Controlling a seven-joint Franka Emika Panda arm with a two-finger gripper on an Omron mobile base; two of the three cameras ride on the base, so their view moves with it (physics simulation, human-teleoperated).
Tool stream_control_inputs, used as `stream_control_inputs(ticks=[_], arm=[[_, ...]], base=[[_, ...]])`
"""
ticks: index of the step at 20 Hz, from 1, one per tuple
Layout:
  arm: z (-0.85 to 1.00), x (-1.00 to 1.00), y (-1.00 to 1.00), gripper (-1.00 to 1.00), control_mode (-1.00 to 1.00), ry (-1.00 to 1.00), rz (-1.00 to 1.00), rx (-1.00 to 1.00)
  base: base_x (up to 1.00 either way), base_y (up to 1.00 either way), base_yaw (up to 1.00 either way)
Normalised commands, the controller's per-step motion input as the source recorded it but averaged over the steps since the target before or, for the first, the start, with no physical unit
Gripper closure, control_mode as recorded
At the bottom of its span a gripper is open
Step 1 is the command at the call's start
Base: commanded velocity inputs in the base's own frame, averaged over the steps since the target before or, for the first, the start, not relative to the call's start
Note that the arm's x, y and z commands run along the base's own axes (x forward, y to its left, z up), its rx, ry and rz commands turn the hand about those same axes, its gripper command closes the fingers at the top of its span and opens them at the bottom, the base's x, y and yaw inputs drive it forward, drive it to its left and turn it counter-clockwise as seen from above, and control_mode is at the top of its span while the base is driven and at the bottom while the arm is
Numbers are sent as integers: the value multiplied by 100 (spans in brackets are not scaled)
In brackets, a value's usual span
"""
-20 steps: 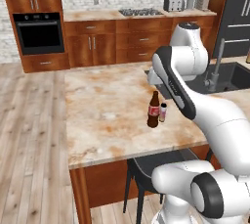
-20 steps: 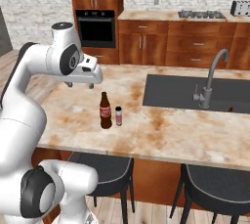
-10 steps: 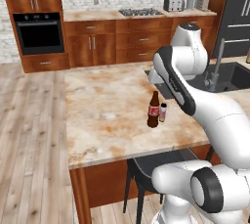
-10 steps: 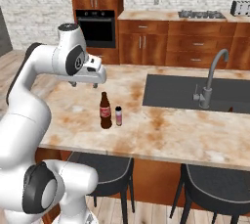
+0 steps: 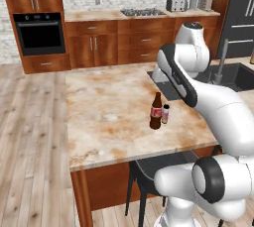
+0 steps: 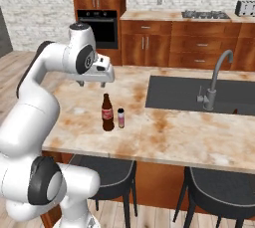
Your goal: Place the large bottle from the dining counter next to the other large bottle outside the sink, and place the small bottle from the dining counter next to the other small bottle inside the sink.
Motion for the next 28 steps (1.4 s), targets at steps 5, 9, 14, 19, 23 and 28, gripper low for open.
stream_control_inputs(ticks=[5, 9, 14, 19, 23, 28], arm=[[0, 49, 0, -100, -100, 0, 0, -2], [-5, 29, 0, -100, -100, 1, 0, -4], [-26, 12, 0, -100, -100, 0, -5, -1], [-12, 4, -2, -100, -100, 2, -6, 2], [-11, 7, 0, -100, -100, 9, -5, 2], [-2, 25, 0, -100, -100, 12, -1, 0]], base=[[0, 0, 0], [0, 0, 0], [0, 0, 0], [0, 0, 0], [0, 0, 0], [0, 0, 0]])
